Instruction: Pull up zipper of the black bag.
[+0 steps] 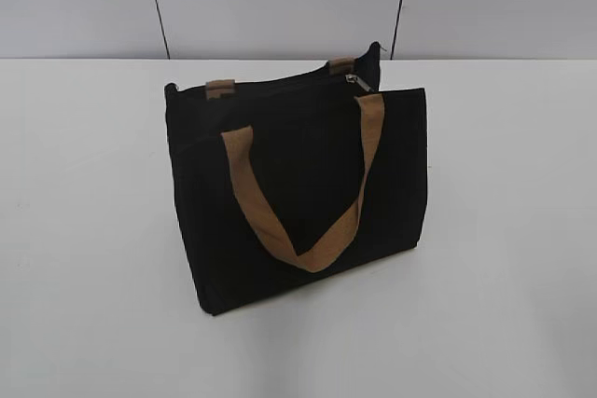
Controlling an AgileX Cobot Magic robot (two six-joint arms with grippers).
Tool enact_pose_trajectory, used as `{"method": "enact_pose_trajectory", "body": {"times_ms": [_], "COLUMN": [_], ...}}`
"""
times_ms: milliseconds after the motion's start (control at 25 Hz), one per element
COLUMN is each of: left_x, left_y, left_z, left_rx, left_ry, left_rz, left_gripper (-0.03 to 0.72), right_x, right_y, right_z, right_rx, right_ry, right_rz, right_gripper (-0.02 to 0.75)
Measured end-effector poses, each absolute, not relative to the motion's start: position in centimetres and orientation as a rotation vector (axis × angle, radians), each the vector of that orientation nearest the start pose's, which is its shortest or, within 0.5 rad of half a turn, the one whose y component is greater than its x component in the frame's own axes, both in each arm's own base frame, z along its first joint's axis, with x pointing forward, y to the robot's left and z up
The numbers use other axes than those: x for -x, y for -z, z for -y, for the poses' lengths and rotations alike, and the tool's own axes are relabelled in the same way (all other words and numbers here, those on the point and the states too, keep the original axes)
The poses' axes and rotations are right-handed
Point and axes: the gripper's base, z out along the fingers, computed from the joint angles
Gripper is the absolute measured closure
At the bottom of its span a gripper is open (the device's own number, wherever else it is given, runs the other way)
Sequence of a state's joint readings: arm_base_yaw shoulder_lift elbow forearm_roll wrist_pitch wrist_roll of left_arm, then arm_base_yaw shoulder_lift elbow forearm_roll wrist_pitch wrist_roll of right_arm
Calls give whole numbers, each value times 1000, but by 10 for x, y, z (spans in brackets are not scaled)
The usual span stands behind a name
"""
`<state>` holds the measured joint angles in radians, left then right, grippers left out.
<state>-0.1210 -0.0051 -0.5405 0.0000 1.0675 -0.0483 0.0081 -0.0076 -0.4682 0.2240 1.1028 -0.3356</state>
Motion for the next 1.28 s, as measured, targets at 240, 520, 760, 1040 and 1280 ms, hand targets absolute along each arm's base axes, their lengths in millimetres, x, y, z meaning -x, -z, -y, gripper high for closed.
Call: {"method": "enact_pose_trajectory", "body": {"times_ms": [240, 520, 760, 1040, 1280], "left_x": [11, 11, 11, 11, 11], "left_y": [-288, -288, -288, -288, -288], "left_z": [0, 0, 0, 0, 0], "left_rx": [-1, 1, 2, 2, 2], "left_ry": [72, 74, 73, 73, 73], "left_rz": [-2006, -2006, -2006, -2006, -2006], "left_gripper": [393, 442, 450, 458, 461], "right_x": [6, 6, 6, 6, 6], "right_y": [-267, -267, -267, -267, -267], "right_z": [-20, -20, -21, -21, -18], "right_rx": [370, 370, 370, 370, 368], "right_ry": [-96, -103, -113, -113, -78], "right_rz": [-2051, -2050, -2049, -2049, -2054], "right_gripper": [330, 330, 330, 330, 330]}}
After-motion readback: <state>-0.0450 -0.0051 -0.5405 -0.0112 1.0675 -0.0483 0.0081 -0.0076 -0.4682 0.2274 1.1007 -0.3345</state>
